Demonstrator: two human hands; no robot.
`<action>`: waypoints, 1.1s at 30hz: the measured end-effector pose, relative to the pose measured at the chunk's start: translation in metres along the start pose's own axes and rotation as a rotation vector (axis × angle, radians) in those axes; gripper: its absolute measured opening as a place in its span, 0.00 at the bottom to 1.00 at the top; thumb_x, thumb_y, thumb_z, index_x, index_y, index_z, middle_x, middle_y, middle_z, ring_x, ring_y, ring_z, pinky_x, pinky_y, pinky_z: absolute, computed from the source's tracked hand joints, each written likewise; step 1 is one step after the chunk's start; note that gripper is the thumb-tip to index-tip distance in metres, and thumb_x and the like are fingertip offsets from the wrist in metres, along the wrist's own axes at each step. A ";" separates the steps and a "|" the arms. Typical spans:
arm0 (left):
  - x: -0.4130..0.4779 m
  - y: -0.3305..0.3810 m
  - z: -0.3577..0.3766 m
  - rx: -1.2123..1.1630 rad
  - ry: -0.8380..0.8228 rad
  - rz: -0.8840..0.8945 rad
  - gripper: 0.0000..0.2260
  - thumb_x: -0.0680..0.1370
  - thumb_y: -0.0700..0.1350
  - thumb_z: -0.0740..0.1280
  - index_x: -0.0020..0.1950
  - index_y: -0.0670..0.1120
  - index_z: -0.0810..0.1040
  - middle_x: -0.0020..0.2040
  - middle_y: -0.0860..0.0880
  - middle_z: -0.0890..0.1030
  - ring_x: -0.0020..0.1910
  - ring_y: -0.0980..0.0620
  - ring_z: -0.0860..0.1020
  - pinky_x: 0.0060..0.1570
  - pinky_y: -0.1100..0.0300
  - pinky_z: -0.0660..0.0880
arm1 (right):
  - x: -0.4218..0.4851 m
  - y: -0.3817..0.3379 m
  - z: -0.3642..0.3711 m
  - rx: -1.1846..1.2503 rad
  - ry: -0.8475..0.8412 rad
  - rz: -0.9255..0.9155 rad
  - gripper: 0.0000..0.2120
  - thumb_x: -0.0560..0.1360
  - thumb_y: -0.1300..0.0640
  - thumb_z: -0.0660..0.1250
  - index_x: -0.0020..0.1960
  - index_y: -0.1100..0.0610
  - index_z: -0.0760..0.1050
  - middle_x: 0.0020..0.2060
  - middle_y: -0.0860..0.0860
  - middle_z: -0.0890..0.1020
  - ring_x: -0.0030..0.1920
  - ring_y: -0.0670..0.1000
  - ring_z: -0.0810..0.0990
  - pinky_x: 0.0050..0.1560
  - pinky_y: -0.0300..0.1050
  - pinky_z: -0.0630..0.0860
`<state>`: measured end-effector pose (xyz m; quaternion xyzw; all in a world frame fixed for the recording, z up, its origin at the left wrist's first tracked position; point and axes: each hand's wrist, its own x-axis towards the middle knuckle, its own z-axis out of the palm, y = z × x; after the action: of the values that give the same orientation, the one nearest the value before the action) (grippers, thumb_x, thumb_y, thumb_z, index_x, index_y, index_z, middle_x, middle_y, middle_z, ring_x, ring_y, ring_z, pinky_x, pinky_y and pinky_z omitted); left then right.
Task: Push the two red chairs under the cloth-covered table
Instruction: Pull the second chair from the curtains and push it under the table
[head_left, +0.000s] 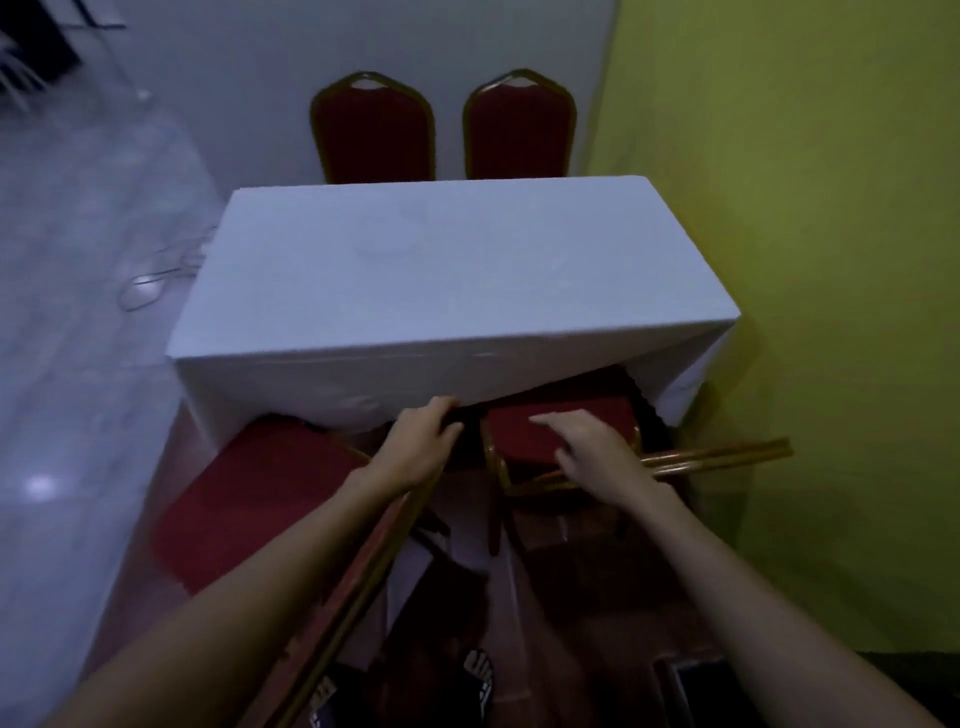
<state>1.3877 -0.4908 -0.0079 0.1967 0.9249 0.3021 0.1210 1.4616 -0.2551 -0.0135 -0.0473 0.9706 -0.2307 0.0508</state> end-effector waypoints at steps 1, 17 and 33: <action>-0.020 -0.022 -0.013 0.000 0.025 -0.060 0.16 0.79 0.42 0.63 0.67 0.41 0.75 0.64 0.42 0.80 0.63 0.42 0.77 0.61 0.55 0.71 | 0.010 -0.022 0.015 -0.024 -0.078 -0.081 0.29 0.72 0.68 0.62 0.72 0.55 0.68 0.67 0.54 0.75 0.69 0.54 0.70 0.68 0.45 0.66; -0.243 -0.116 0.012 0.123 -0.282 -0.152 0.38 0.74 0.51 0.66 0.79 0.48 0.50 0.60 0.45 0.80 0.54 0.49 0.80 0.50 0.63 0.72 | 0.036 -0.152 0.093 -0.557 -0.420 -0.481 0.21 0.69 0.61 0.65 0.61 0.48 0.78 0.53 0.53 0.83 0.56 0.59 0.79 0.51 0.51 0.77; -0.273 -0.118 0.003 0.289 -0.313 0.055 0.35 0.73 0.54 0.68 0.77 0.47 0.60 0.43 0.41 0.84 0.40 0.45 0.82 0.38 0.64 0.65 | -0.004 -0.148 0.093 -0.657 -0.488 -0.570 0.21 0.68 0.59 0.66 0.61 0.47 0.77 0.53 0.51 0.82 0.56 0.57 0.79 0.46 0.49 0.75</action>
<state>1.5983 -0.6961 -0.0537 0.2817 0.9228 0.1355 0.2253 1.4867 -0.4269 -0.0288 -0.3766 0.9003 0.1004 0.1938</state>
